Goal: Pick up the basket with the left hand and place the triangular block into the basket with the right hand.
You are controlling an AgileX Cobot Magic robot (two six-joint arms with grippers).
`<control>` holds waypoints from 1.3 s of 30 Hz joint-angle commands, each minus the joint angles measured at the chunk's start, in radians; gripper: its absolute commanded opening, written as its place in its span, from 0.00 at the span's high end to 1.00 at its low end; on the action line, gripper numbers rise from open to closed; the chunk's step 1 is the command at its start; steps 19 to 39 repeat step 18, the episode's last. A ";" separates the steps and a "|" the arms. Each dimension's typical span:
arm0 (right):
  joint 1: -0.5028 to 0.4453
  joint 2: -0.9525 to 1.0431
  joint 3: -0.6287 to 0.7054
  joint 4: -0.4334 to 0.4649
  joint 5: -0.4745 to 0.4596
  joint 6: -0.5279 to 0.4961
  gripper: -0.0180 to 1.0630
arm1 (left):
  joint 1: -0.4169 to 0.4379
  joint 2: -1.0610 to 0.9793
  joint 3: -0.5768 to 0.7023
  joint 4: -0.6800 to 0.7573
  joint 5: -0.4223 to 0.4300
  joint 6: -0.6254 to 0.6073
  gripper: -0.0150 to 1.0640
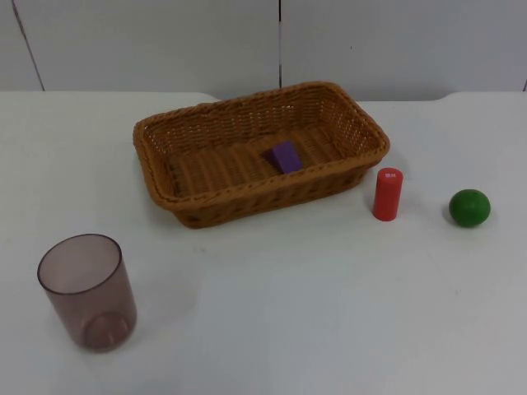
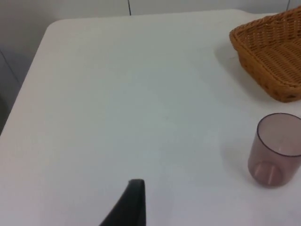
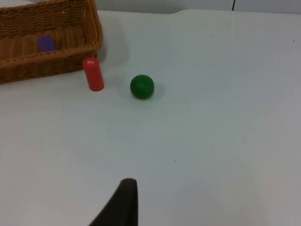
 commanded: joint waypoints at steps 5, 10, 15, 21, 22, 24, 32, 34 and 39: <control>-0.001 -0.003 0.001 -0.003 -0.012 0.007 0.01 | -0.005 -0.003 0.003 0.011 0.004 -0.017 0.01; -0.001 -0.003 0.001 -0.003 -0.012 0.007 0.01 | -0.005 -0.003 0.003 0.011 0.004 -0.014 0.01; -0.001 -0.003 0.001 -0.003 -0.012 0.011 0.01 | -0.005 -0.003 0.003 0.013 0.004 -0.014 0.01; -0.001 -0.003 0.001 -0.012 -0.012 0.030 0.01 | -0.005 -0.003 0.003 0.013 0.004 -0.014 0.01; -0.001 -0.003 0.001 -0.012 -0.012 0.030 0.01 | -0.005 -0.003 0.003 0.013 0.004 -0.014 0.01; -0.001 -0.003 0.001 -0.012 -0.012 0.030 0.01 | -0.005 -0.003 0.003 0.013 0.004 -0.014 0.01; -0.001 -0.003 0.001 -0.012 -0.012 0.030 0.01 | -0.005 -0.003 0.003 0.013 0.004 -0.014 0.01; -0.001 -0.003 0.001 -0.012 -0.012 0.030 0.01 | -0.005 -0.003 0.003 0.013 0.004 -0.014 0.01; -0.001 -0.003 0.001 -0.012 -0.012 0.030 0.01 | -0.005 -0.003 0.003 0.013 0.004 -0.014 0.01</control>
